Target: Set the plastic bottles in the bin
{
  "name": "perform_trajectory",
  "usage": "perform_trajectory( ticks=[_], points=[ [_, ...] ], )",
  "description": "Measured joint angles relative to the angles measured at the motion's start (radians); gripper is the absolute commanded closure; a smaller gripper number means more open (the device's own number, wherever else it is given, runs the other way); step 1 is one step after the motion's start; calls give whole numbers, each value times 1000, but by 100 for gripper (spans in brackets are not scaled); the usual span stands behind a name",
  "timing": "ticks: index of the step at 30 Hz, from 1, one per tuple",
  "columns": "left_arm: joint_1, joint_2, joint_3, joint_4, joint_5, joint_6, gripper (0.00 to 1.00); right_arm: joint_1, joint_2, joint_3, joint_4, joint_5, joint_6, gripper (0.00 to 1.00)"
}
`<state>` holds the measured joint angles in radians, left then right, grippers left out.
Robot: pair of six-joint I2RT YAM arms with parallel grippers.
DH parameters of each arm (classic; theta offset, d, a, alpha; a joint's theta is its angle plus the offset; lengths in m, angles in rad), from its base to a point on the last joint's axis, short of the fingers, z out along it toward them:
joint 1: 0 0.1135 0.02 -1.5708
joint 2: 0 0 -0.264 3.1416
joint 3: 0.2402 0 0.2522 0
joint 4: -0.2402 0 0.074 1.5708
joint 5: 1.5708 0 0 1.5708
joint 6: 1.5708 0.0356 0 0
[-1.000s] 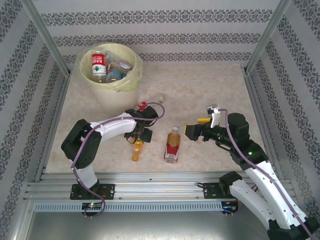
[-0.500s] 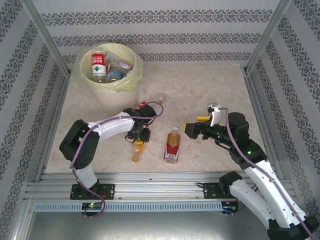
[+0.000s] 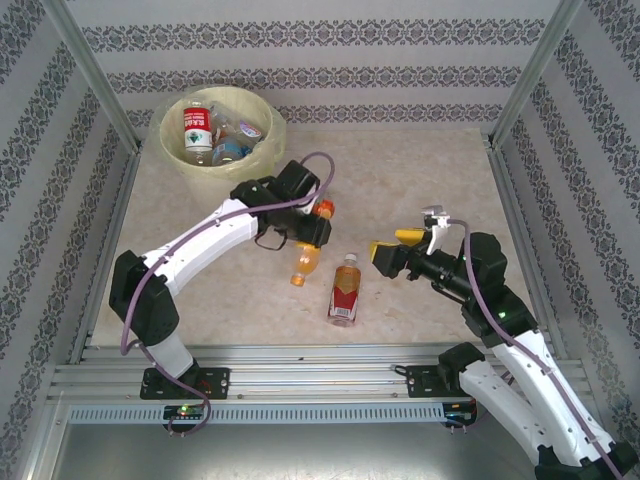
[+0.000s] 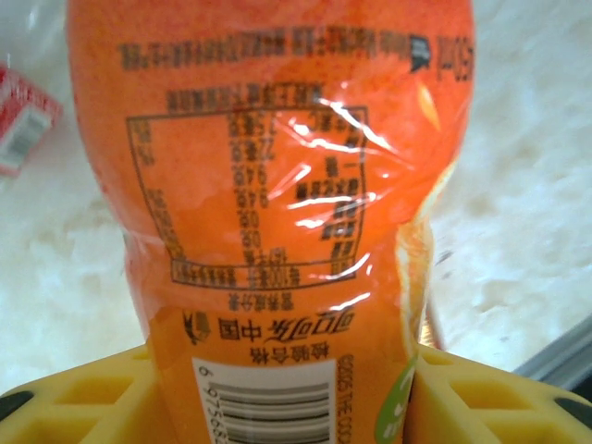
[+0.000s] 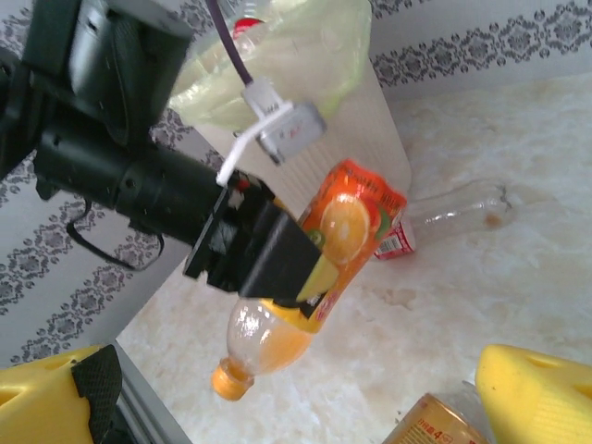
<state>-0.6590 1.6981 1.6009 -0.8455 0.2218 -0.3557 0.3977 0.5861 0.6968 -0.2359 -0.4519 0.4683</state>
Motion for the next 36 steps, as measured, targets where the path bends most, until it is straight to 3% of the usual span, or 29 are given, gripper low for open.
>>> perform_trajectory(
  ticks=[8,17,22,36],
  points=[
    [23,109,350,-68,78,28,44,0,-17,0,9,-2,8,2],
    [113,238,761,-109,136,35,44,0,-31,2,9,-2,8,2],
    [217,237,830,-87,160,26,44,0,-36,4,8,-1,7,2],
    [541,162,802,45,170,-26,43,0,-42,10,1,-1,7,2]
  ],
)
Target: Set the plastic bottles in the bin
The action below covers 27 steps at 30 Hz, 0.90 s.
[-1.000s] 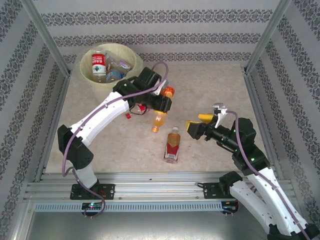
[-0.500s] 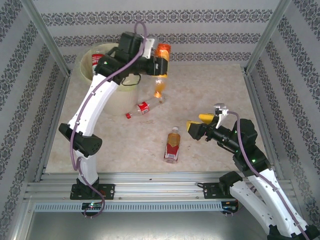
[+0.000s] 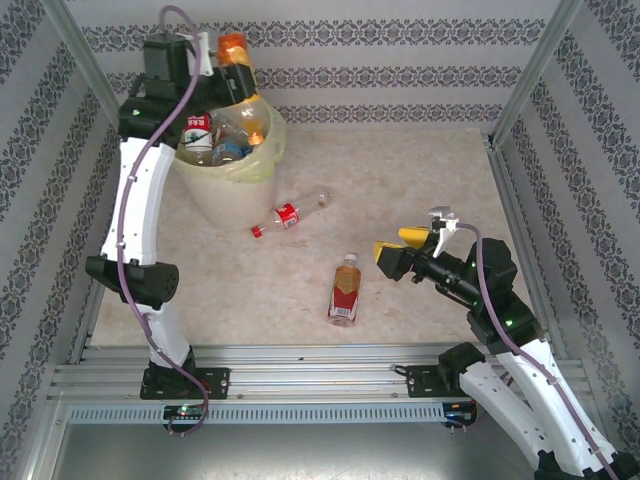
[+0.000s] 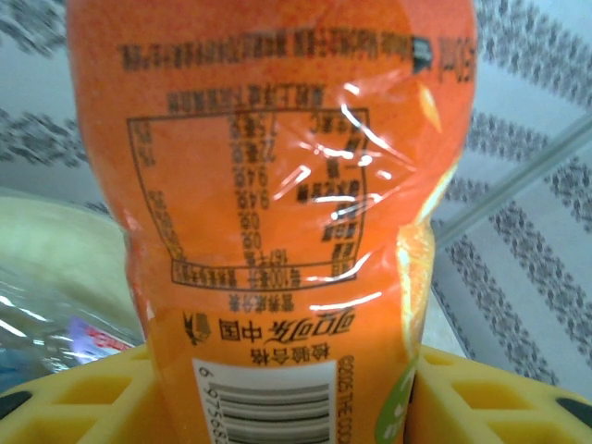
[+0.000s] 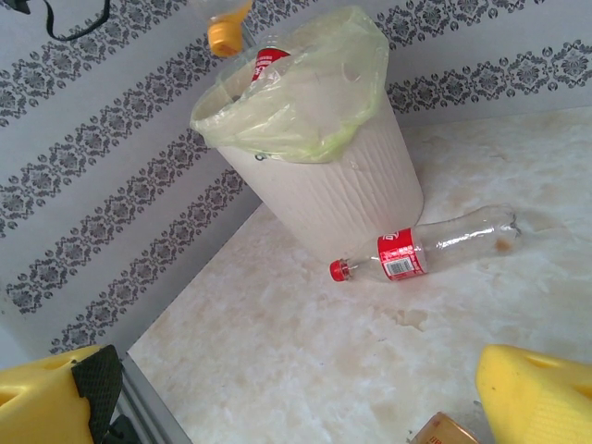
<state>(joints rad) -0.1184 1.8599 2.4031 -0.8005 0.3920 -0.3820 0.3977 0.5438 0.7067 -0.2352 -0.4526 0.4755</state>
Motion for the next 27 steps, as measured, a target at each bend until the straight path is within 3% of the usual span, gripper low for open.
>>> perform_trajectory(
  ticks=[7,27],
  points=[
    [72,-53,-85,75,-11,47,43,0,0,6,-6,0,0,2],
    [73,-53,-435,240,-151,295,43,0,11,29,-30,0,0,2]
  ],
)
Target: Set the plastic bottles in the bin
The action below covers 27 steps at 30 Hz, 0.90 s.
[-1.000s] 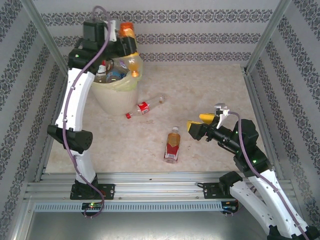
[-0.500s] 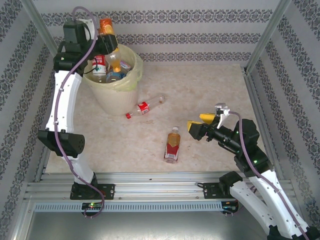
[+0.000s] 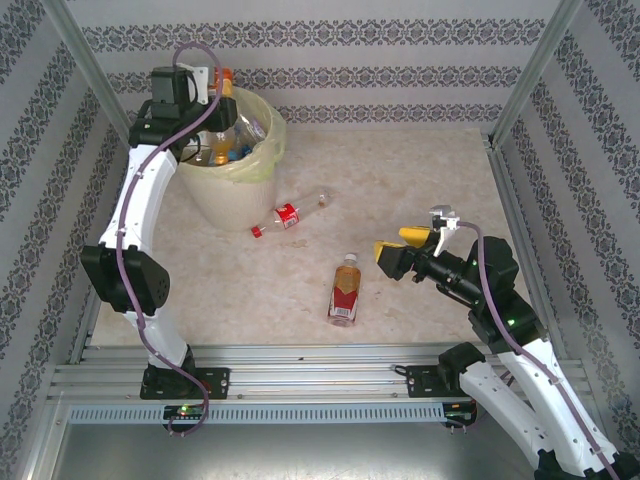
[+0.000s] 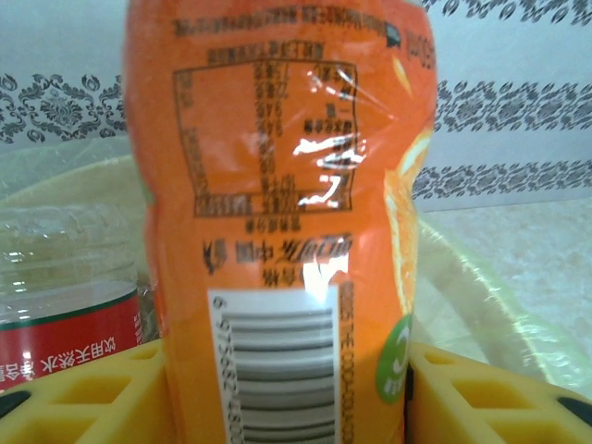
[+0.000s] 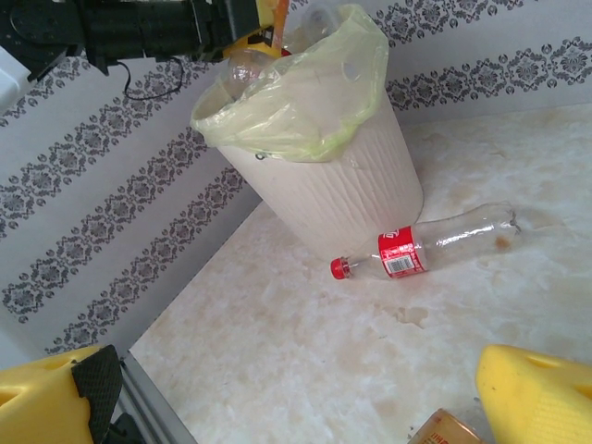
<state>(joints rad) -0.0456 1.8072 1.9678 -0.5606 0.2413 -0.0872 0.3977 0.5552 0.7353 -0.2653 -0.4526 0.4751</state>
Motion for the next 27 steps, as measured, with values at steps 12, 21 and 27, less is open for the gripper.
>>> perform_trajectory(
  ticks=[12,21,27],
  points=[
    [0,1,-46,-2,-55,58,34,0,6,3,0,0,0,2],
    [0,1,-45,-50,-86,60,8,6,2,2,0,0,0,2],
    [0,-4,-14,-91,-89,52,7,6,2,2,1,0,0,2]
  ],
)
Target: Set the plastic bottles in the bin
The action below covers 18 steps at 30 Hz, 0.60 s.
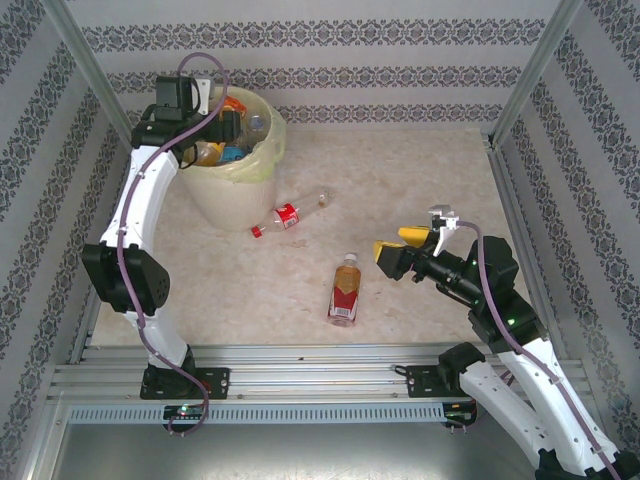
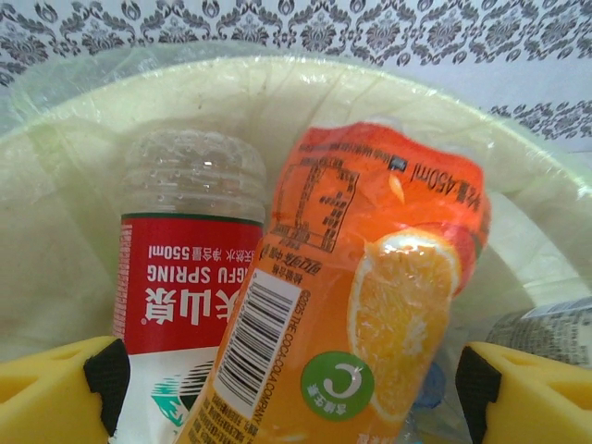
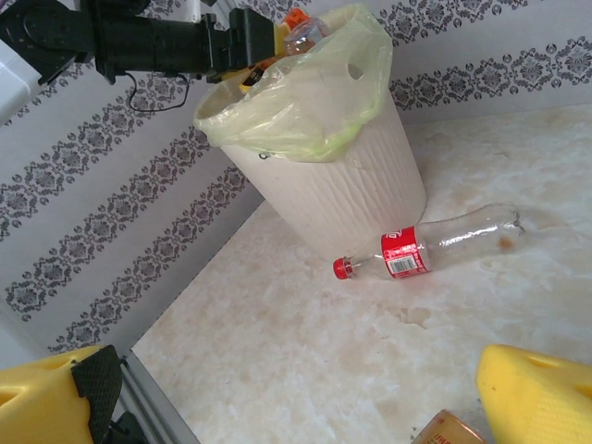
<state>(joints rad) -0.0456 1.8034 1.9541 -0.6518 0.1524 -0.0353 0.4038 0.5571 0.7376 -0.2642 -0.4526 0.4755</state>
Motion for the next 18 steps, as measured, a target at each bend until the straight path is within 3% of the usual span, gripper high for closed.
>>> perform_trajectory(
  ticks=[4,12,18],
  points=[
    [0,-37,10,-18,5,-15,0,0,0,0,-1,0,0,2],
    [-8,-154,8,-64,93,-45,0,0,9,0,-18,23,-4,2],
    [-87,-280,-129,-95,141,-53,0,0,25,0,-48,39,-8,2]
  ],
)
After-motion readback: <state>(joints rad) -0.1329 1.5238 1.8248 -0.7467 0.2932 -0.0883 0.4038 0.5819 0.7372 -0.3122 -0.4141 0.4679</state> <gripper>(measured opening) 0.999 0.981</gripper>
